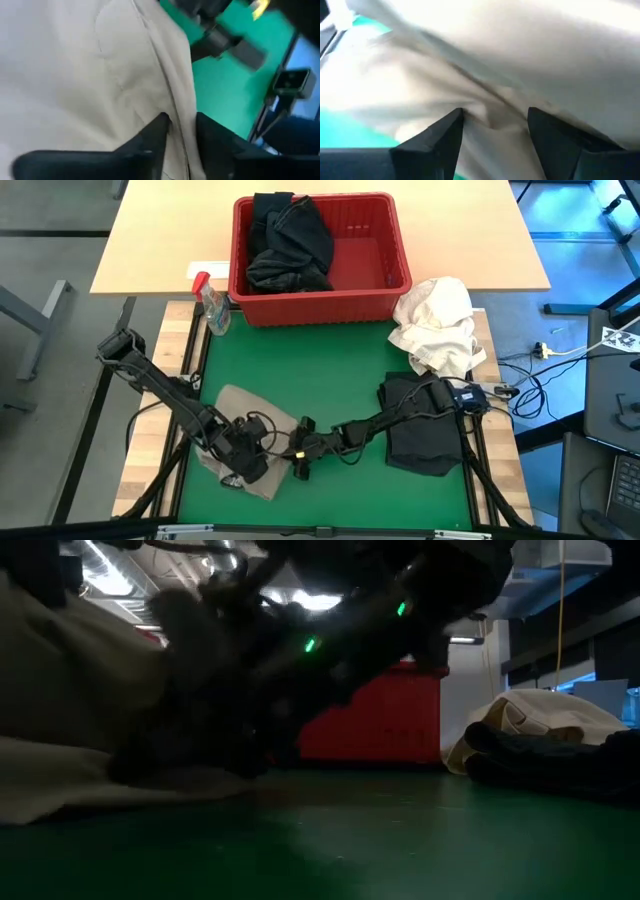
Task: Fold Laundry from Bin
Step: Fold the brown shorts
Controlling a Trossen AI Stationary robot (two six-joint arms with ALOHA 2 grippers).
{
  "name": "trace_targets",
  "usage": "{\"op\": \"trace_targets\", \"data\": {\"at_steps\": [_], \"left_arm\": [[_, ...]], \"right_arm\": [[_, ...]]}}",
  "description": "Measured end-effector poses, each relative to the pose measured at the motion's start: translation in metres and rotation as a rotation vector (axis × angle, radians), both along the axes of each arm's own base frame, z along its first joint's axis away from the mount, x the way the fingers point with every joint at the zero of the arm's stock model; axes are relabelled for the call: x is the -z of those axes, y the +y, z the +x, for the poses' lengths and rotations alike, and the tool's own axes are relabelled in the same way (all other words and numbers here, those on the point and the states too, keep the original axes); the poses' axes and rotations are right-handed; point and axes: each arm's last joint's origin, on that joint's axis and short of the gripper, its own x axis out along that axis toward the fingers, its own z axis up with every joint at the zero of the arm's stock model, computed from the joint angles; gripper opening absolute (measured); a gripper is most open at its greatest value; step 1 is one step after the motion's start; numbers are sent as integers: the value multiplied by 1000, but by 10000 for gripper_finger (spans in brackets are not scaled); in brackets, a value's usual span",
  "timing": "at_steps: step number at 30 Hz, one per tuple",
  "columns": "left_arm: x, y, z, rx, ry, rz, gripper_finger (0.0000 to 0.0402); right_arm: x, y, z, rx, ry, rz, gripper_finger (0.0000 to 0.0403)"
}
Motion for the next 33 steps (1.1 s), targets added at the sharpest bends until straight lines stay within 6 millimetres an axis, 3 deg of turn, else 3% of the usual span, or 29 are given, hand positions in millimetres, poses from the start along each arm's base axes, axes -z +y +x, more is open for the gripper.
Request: {"op": "trace_targets", "data": {"at_steps": [5, 10, 14, 16, 18, 23, 29, 33], "left_arm": [[-11, 5, 0, 64, -32, -52, 162], [-30, 6, -9, 105, -116, -89, 187], [-32, -5, -26, 121, -136, -26, 186], [-25, -13, -36, 127, -112, 34, 183], [-12, -17, -44, 135, -53, 77, 181], [28, -22, -60, 73, 60, 135, 180], [61, -22, -62, 38, 101, 151, 180], [75, -32, -48, 20, 35, 75, 180]], "right_arm": [[-51, 17, -23, -74, 85, -17, 222], [-96, 17, -42, -103, 101, -17, 222], [-124, 28, -39, -121, -107, 11, 222], [-129, 33, -32, -103, -237, 22, 222], [-123, 36, -23, -86, -341, 51, 222], [-76, 26, 0, 31, -441, 49, 222], [-22, 9, 19, -1, -226, 59, 222], [-12, 7, 13, -84, -49, 5, 222]]}}
